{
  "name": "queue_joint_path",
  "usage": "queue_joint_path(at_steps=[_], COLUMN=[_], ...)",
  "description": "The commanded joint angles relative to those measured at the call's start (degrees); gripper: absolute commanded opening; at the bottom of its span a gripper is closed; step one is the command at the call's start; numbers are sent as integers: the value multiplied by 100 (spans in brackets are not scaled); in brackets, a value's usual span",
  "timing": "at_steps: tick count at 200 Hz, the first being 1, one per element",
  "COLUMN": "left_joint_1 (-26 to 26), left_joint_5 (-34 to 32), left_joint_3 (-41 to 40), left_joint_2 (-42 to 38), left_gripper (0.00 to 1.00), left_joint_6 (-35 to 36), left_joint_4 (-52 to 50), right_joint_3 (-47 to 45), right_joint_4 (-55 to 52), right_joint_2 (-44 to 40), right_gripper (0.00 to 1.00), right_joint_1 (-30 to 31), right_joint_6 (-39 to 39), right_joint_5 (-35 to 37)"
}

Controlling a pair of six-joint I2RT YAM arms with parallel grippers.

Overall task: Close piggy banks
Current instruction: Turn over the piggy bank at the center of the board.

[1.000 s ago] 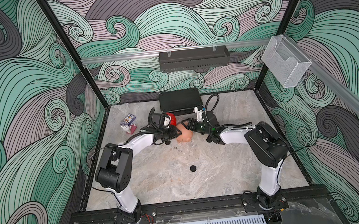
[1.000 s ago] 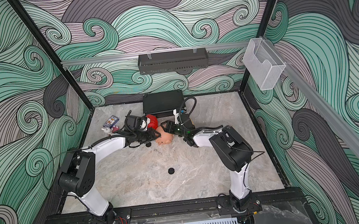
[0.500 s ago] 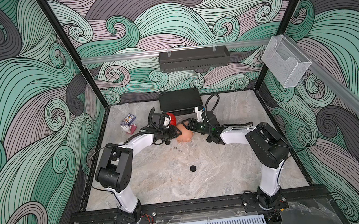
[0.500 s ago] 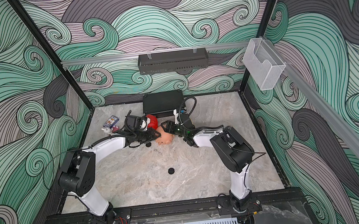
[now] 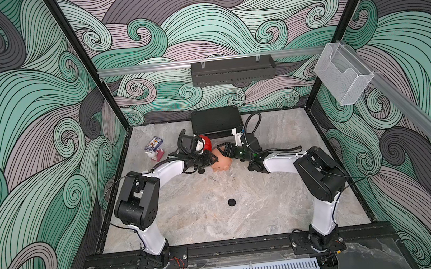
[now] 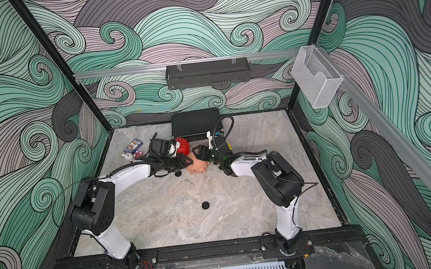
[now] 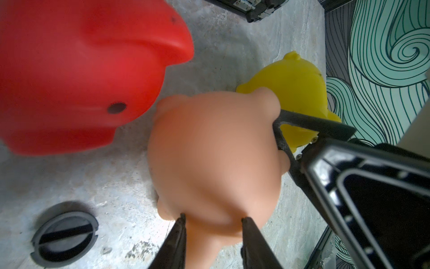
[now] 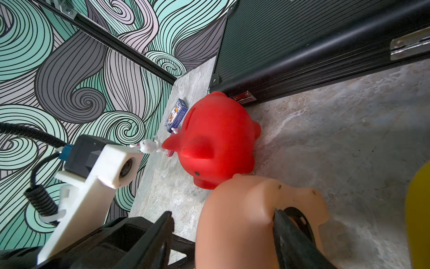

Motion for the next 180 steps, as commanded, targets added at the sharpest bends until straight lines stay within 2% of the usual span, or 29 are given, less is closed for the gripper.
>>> queue_joint_path(at_steps=[1, 54, 75, 139, 180], left_joint_1=[-13, -13, -13, -15, -4], left_joint_5=[-353, -326, -327, -372, -319], left_joint_3=[-65, -74, -85, -159, -177], left_joint_2=[441, 421, 440, 530, 555], left_gripper=[37, 37, 37, 37, 37], left_joint_6=[36, -27, -56, -36, -68], left_joint_4=[-393, -344, -334, -259, -203], right_joint_3=[79, -117, -254, -590, -544], right_joint_4=[-51, 327, 537, 1148, 762], right_joint_2=[115, 89, 35, 45, 88], right_gripper=[70, 72, 69, 69, 69], right_joint_1=[273, 428, 483, 492, 528], right_joint_6=[-4, 529, 722, 1445, 1489], right_joint_5=[-275, -1, 256, 191, 515])
